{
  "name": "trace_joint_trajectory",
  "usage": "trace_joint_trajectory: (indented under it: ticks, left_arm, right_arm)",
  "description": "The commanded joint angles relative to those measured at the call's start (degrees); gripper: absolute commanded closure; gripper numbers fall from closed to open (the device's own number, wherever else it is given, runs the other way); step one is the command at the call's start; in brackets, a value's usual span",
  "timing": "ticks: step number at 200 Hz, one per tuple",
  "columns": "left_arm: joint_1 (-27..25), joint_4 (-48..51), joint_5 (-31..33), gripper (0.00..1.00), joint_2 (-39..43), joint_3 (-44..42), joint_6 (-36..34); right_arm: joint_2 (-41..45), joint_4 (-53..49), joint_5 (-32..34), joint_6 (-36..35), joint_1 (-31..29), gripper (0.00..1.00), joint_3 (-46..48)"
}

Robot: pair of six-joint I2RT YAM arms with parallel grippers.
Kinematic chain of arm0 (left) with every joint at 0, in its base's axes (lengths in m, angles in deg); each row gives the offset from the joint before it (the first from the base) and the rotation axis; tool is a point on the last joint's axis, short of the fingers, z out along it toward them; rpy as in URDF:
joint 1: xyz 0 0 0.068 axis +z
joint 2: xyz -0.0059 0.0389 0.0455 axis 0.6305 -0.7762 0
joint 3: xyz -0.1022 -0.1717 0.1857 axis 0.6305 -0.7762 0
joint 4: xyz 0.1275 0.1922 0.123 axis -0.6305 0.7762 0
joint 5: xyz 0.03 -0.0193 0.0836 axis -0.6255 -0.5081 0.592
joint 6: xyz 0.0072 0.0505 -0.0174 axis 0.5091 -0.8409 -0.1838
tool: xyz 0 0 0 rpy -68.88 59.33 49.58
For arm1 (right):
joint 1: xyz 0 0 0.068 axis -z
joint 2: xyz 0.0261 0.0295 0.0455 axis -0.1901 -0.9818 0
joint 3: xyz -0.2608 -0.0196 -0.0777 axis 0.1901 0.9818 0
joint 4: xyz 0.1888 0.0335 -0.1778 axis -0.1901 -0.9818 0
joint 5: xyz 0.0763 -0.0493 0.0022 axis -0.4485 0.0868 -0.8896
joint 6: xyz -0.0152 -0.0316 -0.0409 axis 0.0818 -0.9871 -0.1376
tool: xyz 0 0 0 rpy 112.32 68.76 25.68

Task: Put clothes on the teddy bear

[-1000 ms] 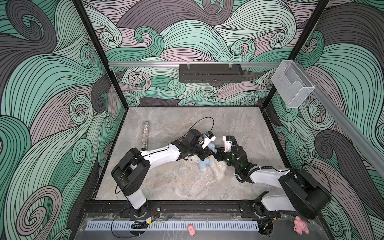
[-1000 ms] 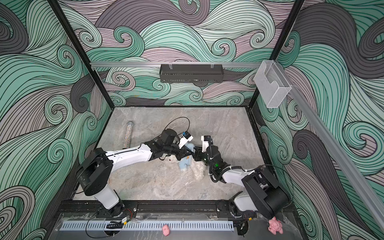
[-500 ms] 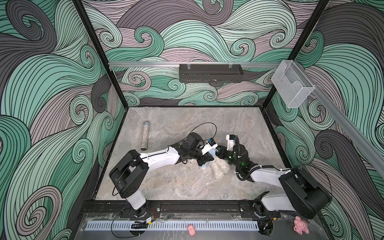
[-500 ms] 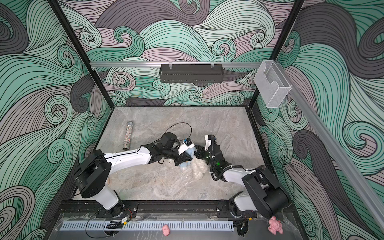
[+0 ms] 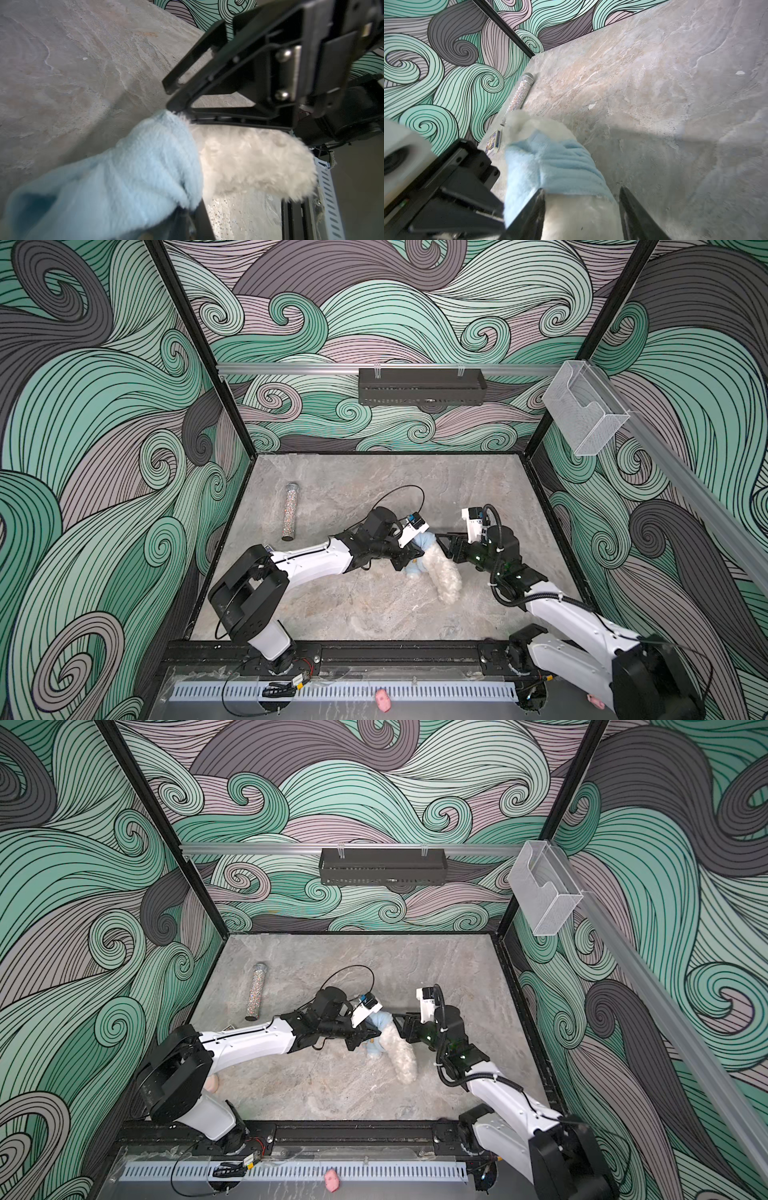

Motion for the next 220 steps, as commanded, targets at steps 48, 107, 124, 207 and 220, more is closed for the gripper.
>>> trace_joint_trajectory:
  ticks: [48, 107, 124, 207, 220]
  left_arm:
    - [0.29, -2.11, 2.31, 1.00, 0.71, -0.17, 3.06]
    - [0.28, -3.38, -0.33, 1.00, 1.50, -0.44, 4.68]
    - [0.17, -3.48, -3.84, 1.00, 0.75, 0.50, 4.77]
    - [-2.69, 1.08, -18.72, 1.00, -2.40, 8.37, 3.33]
    - [-3.57, 2.39, -21.03, 1.00, -2.89, 9.58, 2.72]
  right_arm:
    - [4.89, -10.16, -4.63, -4.17, -1.78, 0.30, -0.21]
    - [-3.00, 1.85, -0.67, -2.28, -5.33, 0.39, 3.25]
    - [-6.51, 9.53, -0.32, -0.51, -6.45, 0.43, 3.45]
    - [-11.25, 28.61, 7.26, 9.68, -7.32, 0.51, 4.97]
    - [-10.84, 29.34, 9.44, 11.40, -7.36, 0.51, 5.42]
